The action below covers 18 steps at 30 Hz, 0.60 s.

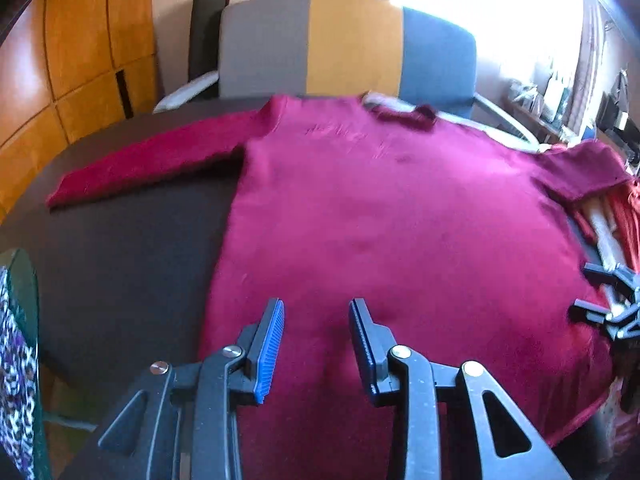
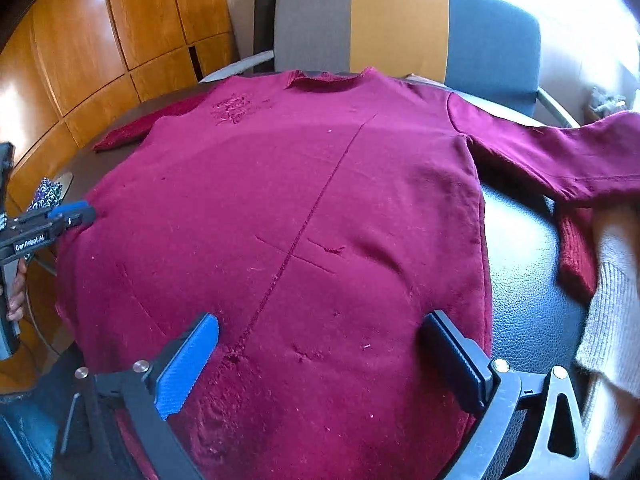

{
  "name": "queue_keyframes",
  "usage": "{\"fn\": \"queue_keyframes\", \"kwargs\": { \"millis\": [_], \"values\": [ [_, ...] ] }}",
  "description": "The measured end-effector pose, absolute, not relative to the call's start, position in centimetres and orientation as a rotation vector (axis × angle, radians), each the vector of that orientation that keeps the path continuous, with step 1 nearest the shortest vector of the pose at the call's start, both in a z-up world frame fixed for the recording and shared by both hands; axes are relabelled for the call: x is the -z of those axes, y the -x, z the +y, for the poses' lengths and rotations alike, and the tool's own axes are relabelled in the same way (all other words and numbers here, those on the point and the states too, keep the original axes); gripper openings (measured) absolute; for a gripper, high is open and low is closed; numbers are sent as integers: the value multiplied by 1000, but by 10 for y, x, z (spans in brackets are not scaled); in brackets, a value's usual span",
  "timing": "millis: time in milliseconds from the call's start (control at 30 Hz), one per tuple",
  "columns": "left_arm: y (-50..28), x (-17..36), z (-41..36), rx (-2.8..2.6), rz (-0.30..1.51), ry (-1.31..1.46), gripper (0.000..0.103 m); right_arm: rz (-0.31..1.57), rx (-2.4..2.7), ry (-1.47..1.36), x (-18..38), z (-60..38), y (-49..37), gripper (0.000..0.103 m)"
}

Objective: Fold clothes

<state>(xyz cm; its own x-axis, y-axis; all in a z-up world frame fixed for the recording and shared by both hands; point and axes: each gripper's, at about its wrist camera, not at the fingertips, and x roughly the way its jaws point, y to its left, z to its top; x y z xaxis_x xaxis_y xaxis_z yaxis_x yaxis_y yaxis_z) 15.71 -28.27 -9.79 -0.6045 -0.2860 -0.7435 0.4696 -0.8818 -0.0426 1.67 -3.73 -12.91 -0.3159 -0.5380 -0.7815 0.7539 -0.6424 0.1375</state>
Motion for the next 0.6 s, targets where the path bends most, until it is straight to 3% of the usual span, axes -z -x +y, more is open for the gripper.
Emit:
{"fn": "queue_keyframes", "kwargs": {
  "millis": [133,333,467,600],
  "values": [
    [-124,96,-278,2491,283,-1098,35,56,2073,-1113,108,-8,11,85],
    [-91,113,-275,2494,259,-1161,35,-299,2343,-1018,63,83,65,72],
    [-88,126,-268,2518,195,-1137,50,-588,2491,-937,39,153,102,70],
    [-89,131,-256,2513,91,-1096,52,-840,2551,-864,27,202,132,70]
  ]
}}
